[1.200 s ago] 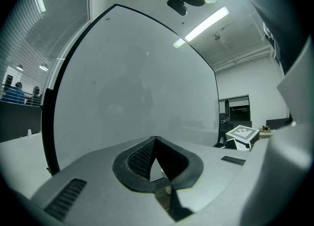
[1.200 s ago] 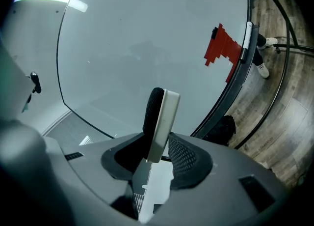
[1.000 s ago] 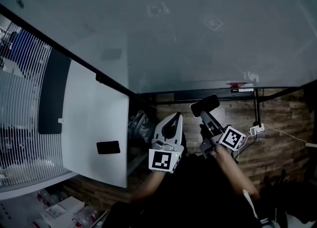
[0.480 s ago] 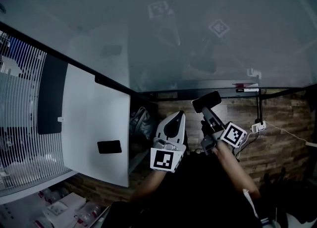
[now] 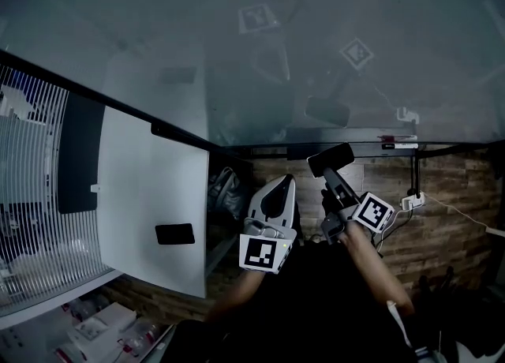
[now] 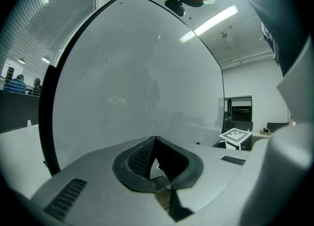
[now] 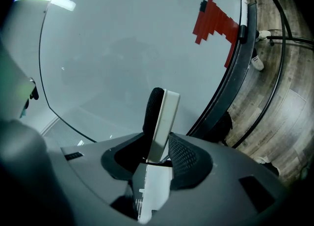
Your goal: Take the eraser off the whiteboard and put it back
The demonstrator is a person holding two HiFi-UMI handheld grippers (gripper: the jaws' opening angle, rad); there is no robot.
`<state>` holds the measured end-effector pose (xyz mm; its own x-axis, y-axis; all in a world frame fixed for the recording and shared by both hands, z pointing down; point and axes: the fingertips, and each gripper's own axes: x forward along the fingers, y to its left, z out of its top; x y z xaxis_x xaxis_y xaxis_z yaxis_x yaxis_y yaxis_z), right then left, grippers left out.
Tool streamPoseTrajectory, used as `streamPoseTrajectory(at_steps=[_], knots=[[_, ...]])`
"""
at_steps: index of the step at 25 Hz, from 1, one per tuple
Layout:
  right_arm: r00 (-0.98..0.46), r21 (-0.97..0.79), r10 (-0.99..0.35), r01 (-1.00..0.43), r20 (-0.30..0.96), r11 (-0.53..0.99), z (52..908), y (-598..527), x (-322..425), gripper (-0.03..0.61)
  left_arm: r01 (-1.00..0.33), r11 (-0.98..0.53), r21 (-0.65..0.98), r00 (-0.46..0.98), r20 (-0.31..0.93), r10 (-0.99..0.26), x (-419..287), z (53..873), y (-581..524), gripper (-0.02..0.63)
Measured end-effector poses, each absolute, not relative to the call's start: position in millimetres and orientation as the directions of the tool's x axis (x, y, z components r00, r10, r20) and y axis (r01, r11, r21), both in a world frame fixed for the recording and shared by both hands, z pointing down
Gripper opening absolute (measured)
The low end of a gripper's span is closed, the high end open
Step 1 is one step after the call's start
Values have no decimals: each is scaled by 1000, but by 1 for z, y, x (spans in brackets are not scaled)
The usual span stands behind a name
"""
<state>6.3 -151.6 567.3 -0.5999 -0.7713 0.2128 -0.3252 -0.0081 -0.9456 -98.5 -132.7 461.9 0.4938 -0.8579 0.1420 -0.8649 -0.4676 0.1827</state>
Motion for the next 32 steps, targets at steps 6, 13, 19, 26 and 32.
streamPoseTrajectory(at_steps=[6, 13, 19, 26, 32], knots=[[-588, -946, -777, -324, 225, -29, 576, -157, 6, 156, -863, -472, 182, 498, 145, -855, -101, 466, -140, 6], [-564, -946, -785, -313, 257, -85, 589, -160, 9, 156, -858, -478, 191, 506, 150, -849, -98, 468, -142, 6], [-551, -947, -786, -294, 280, -131, 603, -165, 10, 156, -858, -476, 194, 505, 153, -849, -99, 470, -145, 6], [-540, -943, -785, -290, 303, -164, 614, -168, 11, 156, -862, -469, 192, 498, 151, -854, -103, 471, -150, 6], [-532, -938, -782, -283, 326, -198, 624, -166, 11, 156, -862, -469, 194, 498, 149, -854, -105, 471, -152, 6]])
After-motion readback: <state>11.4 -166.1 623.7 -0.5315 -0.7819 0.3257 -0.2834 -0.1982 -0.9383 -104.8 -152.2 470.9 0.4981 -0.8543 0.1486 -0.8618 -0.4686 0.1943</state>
